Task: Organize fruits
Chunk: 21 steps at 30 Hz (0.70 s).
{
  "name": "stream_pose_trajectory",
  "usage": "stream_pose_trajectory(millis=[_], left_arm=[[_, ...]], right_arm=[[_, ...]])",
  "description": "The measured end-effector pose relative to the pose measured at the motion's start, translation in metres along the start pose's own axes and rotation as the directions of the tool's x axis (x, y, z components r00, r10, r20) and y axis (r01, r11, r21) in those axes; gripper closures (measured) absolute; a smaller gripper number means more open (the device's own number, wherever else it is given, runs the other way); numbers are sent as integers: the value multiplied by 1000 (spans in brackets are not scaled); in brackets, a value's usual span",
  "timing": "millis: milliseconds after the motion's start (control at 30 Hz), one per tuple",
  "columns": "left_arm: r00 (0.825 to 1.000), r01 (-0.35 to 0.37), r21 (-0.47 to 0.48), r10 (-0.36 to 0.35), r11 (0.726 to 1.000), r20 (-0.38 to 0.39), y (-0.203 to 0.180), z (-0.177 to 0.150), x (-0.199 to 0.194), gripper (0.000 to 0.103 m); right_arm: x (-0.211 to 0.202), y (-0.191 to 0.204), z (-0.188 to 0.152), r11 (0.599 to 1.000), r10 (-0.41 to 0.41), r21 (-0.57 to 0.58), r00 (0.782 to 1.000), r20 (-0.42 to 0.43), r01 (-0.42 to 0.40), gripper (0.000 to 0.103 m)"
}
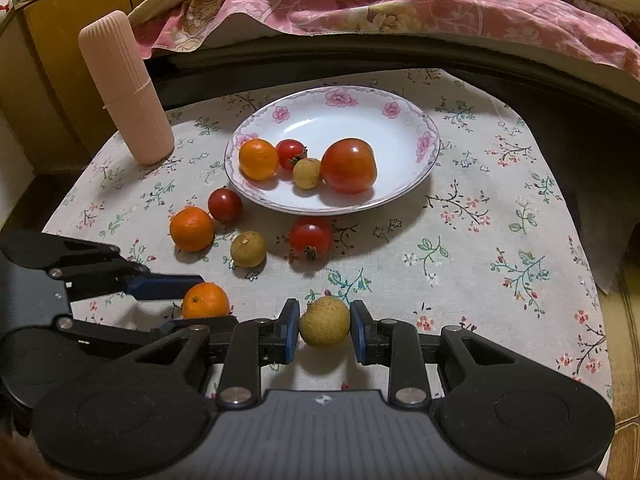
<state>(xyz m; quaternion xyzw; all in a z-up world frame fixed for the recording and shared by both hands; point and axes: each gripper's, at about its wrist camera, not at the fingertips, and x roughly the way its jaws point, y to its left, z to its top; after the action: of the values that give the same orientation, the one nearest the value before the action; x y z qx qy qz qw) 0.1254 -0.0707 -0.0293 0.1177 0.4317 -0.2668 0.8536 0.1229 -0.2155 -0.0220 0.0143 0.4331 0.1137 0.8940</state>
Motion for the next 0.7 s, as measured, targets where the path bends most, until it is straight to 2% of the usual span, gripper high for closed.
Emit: stream_pose_trajectory(millis=[267,700], left_arm=[[1000,-14,-20,15,1000,21,6,4,-8,64],[989,-42,-65,50,997,142,25,53,-19,64]], right_arm=[[-3,2,11,1000,-5,9,999,36,4,72],[3,0,47,998,-24,61,995,101,18,72]])
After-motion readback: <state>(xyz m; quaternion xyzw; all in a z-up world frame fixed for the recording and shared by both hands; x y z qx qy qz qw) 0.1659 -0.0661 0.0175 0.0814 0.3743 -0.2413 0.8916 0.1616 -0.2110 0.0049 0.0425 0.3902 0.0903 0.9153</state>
